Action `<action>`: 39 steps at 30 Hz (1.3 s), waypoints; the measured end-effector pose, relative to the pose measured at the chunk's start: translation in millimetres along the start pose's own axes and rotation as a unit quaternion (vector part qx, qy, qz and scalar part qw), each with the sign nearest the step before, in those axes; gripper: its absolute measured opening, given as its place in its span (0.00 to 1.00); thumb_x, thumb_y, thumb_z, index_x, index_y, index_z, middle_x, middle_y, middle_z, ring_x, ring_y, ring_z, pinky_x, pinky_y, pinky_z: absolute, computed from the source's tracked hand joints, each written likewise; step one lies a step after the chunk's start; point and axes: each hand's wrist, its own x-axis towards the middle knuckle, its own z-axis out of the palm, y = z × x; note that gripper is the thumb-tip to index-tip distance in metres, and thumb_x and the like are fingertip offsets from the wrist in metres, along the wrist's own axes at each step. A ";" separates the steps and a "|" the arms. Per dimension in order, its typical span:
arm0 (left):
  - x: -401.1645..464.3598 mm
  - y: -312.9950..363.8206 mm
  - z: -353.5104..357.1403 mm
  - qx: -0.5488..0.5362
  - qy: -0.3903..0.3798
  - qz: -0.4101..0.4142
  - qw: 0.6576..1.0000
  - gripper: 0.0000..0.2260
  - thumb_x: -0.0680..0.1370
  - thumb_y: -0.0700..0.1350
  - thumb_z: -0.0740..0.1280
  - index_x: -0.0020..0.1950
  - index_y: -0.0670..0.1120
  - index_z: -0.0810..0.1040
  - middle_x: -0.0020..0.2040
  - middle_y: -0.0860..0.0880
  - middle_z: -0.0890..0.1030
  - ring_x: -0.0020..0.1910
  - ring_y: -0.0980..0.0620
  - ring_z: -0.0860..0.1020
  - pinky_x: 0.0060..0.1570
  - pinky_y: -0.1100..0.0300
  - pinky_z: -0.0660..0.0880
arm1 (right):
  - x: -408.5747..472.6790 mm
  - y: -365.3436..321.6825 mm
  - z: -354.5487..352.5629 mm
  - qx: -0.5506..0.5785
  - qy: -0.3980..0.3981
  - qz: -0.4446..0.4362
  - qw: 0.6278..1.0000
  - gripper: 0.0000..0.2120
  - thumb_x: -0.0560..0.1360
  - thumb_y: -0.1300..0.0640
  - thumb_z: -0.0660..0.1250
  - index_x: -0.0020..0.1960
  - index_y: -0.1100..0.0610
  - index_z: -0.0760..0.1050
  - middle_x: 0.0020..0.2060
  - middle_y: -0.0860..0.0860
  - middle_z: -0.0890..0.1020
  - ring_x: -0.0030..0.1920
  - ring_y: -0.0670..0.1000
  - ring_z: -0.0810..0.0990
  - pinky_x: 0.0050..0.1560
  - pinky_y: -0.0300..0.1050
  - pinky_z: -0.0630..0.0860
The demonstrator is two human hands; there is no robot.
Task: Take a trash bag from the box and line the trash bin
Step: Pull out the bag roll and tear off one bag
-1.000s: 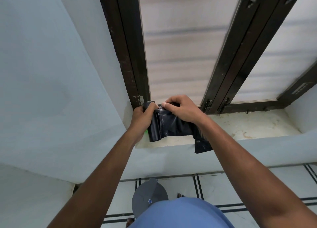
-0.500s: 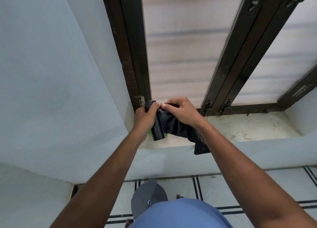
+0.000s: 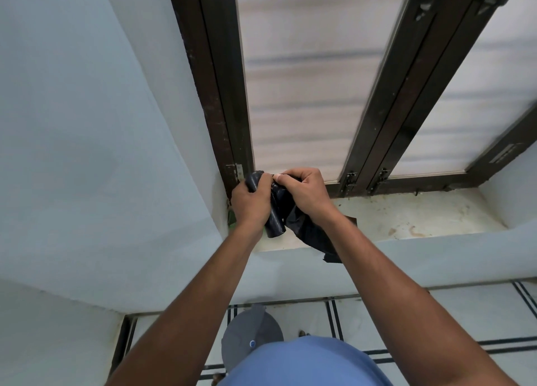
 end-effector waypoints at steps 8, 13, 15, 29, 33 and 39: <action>13.3 5.0 -14.4 -0.116 0.120 -0.074 0.983 0.10 0.77 0.51 0.75 0.43 0.46 0.81 0.41 0.47 0.86 0.38 0.46 0.84 0.48 0.46 0.86 | 3.8 11.2 -36.1 -0.008 0.187 0.070 0.980 0.15 0.78 0.58 0.73 0.32 0.55 0.79 0.29 0.51 0.78 0.33 0.51 0.76 0.39 0.48 0.72; 20.4 12.7 -15.4 -0.113 0.007 -0.078 0.990 0.07 0.78 0.49 0.74 0.48 0.46 0.83 0.38 0.48 0.84 0.39 0.46 0.84 0.47 0.45 0.86 | 5.1 8.0 -81.7 0.046 0.109 0.101 0.988 0.15 0.81 0.47 0.76 0.37 0.52 0.84 0.32 0.47 0.85 0.35 0.48 0.83 0.42 0.46 0.79; 13.1 16.1 -3.0 -0.094 -0.016 -0.068 0.993 0.08 0.77 0.49 0.73 0.48 0.45 0.84 0.38 0.48 0.85 0.39 0.46 0.84 0.47 0.47 0.84 | 4.3 3.9 -63.6 0.041 0.075 0.096 0.992 0.16 0.83 0.46 0.76 0.40 0.52 0.86 0.34 0.46 0.87 0.36 0.45 0.83 0.42 0.43 0.80; 2.8 -10.3 -40.3 -0.004 -0.285 -0.126 0.950 0.35 0.68 0.72 0.80 0.54 0.42 0.89 0.38 0.48 0.79 0.29 0.50 0.75 0.33 0.56 0.76 | 20.9 12.9 -38.1 -0.006 0.184 0.122 0.975 0.26 0.78 0.35 0.69 0.39 0.58 0.76 0.34 0.51 0.76 0.37 0.51 0.74 0.42 0.50 0.70; -12.6 -12.8 -42.4 0.086 -0.327 -0.097 0.936 0.24 0.72 0.60 0.83 0.58 0.43 0.88 0.35 0.46 0.80 0.30 0.48 0.77 0.36 0.55 0.78 | 26.0 7.1 -29.3 -0.009 0.212 0.136 0.968 0.20 0.86 0.44 0.68 0.40 0.53 0.72 0.34 0.52 0.72 0.35 0.51 0.70 0.40 0.48 0.67; -13.7 -19.1 -37.4 0.105 -0.292 -0.128 0.942 0.24 0.73 0.57 0.84 0.61 0.46 0.83 0.44 0.43 0.82 0.33 0.49 0.80 0.38 0.54 0.81 | 28.3 3.6 -12.4 0.055 0.211 0.186 0.958 0.17 0.87 0.45 0.69 0.45 0.55 0.77 0.38 0.52 0.79 0.40 0.52 0.75 0.41 0.48 0.71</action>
